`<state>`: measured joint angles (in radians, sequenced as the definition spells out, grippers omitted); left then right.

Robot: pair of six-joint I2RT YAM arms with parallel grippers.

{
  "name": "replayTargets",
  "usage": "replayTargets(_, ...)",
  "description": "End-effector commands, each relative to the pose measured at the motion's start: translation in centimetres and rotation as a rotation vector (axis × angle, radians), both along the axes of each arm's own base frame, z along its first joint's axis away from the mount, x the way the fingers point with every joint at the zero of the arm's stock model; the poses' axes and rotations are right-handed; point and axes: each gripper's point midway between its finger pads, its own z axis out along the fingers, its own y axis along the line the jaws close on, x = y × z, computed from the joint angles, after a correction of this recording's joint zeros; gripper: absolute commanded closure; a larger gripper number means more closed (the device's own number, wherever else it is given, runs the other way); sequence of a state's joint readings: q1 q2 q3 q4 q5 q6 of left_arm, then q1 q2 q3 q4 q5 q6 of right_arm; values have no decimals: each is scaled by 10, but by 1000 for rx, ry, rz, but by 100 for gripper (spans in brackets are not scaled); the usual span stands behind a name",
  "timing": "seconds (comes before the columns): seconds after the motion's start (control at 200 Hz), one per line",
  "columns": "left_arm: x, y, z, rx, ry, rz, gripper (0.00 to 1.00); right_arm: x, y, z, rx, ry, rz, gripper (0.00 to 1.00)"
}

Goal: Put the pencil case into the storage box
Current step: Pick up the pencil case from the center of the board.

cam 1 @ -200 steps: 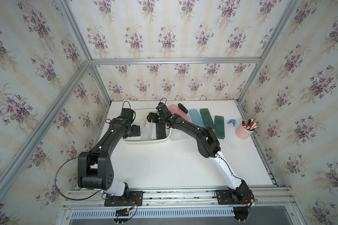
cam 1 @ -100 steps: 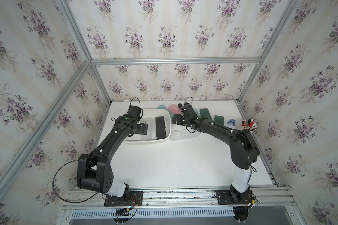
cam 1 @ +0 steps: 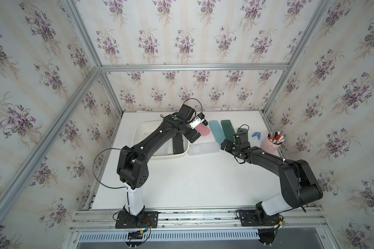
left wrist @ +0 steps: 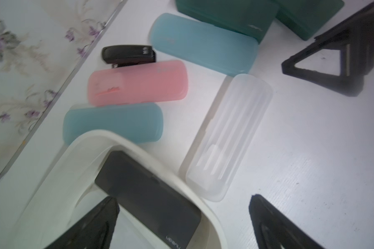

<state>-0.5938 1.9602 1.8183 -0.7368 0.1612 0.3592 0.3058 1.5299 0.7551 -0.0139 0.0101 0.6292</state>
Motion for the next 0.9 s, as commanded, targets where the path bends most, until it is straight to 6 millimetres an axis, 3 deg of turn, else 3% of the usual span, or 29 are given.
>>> replayTargets(0.0, -14, -36, -22, 58, 10, -209, 1, 0, -5, 4, 41, -45, -8, 0)
replayTargets(0.115, -19, -71, -55, 131, 16, -312, 1, -9, -24, 2, 55, -58, -49, 0)
replayTargets(0.26, -13, -83, -97, 200, 46, -349, 1, -19, -45, 5, 55, -82, -82, 0)
replayTargets(0.32, -13, -87, -106, 203, 55, -368, 1, -23, -50, 7, 52, -90, -88, 0)
replayTargets(0.525, -8, -78, -132, 282, 57, -423, 1, -27, -56, 7, 50, -98, -79, 0)
replayTargets(0.894, 1, -66, -157, 285, 102, -435, 1, -29, -52, -3, 72, -92, -63, 0)
